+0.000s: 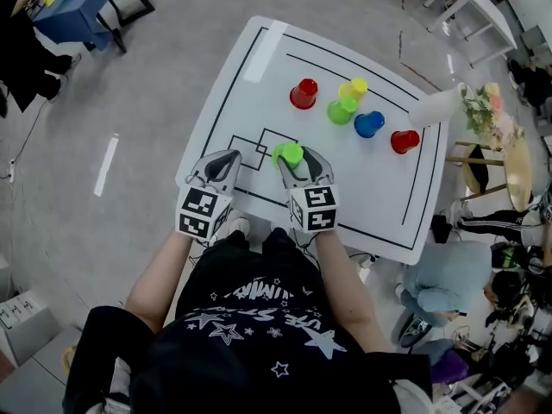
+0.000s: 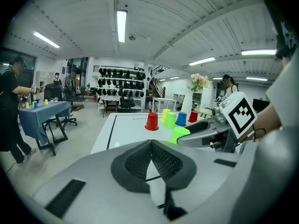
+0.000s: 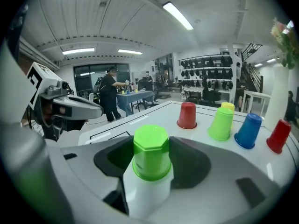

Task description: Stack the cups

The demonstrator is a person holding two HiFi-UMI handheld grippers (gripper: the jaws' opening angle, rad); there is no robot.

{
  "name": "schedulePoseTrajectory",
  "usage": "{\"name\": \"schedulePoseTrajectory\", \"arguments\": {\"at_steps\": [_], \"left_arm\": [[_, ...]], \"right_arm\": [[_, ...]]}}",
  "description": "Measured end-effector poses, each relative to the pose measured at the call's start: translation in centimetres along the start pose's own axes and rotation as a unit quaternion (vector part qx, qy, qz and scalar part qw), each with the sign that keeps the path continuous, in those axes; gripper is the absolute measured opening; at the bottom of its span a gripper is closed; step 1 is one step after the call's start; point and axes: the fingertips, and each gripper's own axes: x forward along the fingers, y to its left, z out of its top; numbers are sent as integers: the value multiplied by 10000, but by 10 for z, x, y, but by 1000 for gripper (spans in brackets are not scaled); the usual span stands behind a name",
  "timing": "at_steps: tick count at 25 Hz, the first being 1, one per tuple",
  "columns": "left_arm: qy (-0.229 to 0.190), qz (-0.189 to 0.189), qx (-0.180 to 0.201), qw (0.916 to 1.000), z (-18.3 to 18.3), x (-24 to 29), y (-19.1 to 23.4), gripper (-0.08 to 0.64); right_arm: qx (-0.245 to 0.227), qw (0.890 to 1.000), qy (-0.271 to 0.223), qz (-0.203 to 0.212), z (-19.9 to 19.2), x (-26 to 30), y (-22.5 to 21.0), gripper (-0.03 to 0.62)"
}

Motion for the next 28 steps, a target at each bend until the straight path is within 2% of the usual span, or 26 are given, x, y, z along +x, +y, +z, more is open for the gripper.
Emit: {"name": "schedulePoseTrajectory", "arguments": {"at_steps": [4,11,19,23,28], "left_arm": [[3,-43,-25,10000,-2,-3,1,11],[39,-228,-21,9997,-7,-1,-7,11],[-8,-247,24,9997,-1,4,-8,11],[-16,-151,-54,9999,2,9,-5,11],[-63,-14,-59,10000,11,19,-6,11]], "right_arm": [[-306,9994,111,-79,-8,-1,10,238],[-272,9994,120,-180,-16,-4,12,249],[-15,9990,-441,-21,7,-26,11,288],[40,9978,-663,-62,23,-39,-8,288],[157,9965,-748,-345,33,-42,-57,288]]}}
